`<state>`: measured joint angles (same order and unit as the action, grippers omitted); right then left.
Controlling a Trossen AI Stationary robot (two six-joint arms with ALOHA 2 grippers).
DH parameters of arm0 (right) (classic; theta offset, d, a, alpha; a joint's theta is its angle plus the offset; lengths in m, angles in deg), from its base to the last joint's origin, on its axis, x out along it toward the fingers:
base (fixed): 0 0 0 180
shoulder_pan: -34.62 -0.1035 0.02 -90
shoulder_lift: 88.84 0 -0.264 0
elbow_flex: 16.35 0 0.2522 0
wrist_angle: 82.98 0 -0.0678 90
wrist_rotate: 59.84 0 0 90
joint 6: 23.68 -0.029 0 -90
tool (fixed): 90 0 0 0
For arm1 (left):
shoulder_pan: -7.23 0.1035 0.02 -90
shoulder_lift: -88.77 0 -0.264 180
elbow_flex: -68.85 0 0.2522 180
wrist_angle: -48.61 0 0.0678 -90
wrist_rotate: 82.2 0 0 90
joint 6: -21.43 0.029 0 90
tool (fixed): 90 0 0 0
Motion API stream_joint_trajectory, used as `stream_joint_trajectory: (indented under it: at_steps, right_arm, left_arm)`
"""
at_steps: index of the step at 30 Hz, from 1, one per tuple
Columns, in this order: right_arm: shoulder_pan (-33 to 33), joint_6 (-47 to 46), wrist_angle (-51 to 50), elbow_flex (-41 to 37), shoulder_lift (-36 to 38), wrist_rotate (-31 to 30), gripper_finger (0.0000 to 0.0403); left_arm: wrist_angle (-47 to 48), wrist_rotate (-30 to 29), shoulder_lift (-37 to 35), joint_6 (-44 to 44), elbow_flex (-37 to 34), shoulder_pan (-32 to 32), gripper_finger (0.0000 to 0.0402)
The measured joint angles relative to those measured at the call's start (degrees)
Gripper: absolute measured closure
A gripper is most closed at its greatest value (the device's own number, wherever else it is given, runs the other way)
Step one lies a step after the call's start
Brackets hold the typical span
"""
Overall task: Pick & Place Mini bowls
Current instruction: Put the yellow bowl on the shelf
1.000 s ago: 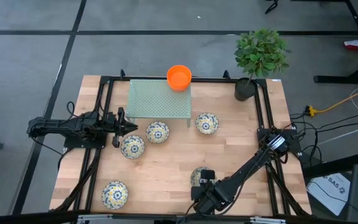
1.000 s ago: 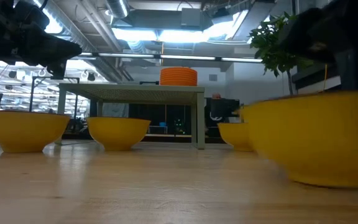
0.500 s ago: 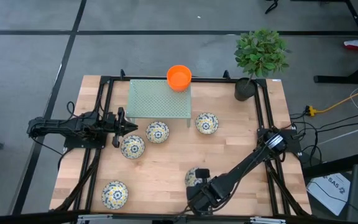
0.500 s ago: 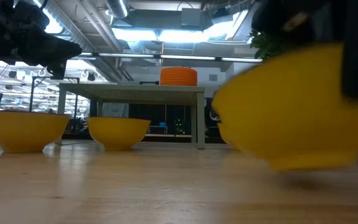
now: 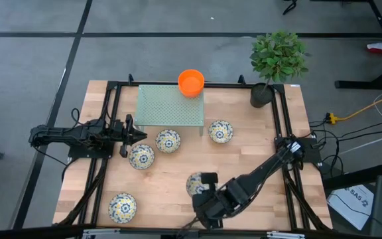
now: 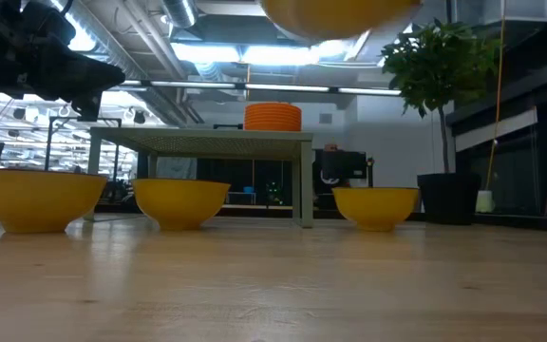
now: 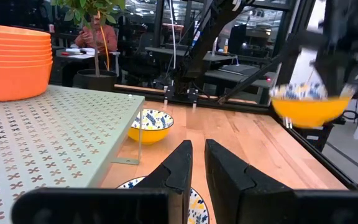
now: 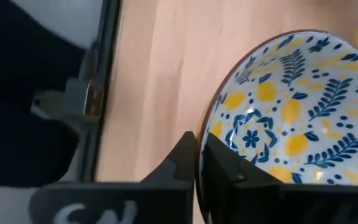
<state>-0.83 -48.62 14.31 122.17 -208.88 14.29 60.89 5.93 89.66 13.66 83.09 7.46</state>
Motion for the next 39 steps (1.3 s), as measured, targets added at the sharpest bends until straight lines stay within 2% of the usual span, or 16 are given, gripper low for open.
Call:
stream_joint_trajectory:
  at_steps: [3, 7, 16, 23, 27, 39]
  right_arm:
    - [1.8, 7.5, 0.1, 5.2, 0.0, -2.6, 0.0387]
    - [5.1, 17.6, 1.4, 10.0, 0.0, -2.6, 0.0387]
    - [14.8, 38.0, 4.7, 10.1, 0.6, -1.5, 0.0387]
    - [23.2, 49.8, 6.9, 10.1, 0.6, 4.4, 0.0387]
    - [27.8, 53.7, 7.5, 10.1, 0.7, 6.9, 0.0386]
    - [38.6, 57.2, 10.6, 9.0, 0.4, 13.6, 0.0383]
  left_arm:
    - [0.0, 0.0, 0.0, 0.0, 0.0, 0.0, 0.0363]
    - [0.0, 0.0, 0.0, 0.0, 0.0, 0.0, 0.0363]
    - [0.0, 0.0, 0.0, 0.0, 0.0, 0.0, 0.0363]
    - [0.0, 0.0, 0.0, 0.0, 0.0, 0.0, 0.0363]
    - [0.0, 0.0, 0.0, 0.0, 0.0, 0.0, 0.0363]
    - [0.0, 0.0, 0.0, 0.0, 0.0, 0.0, 0.0363]
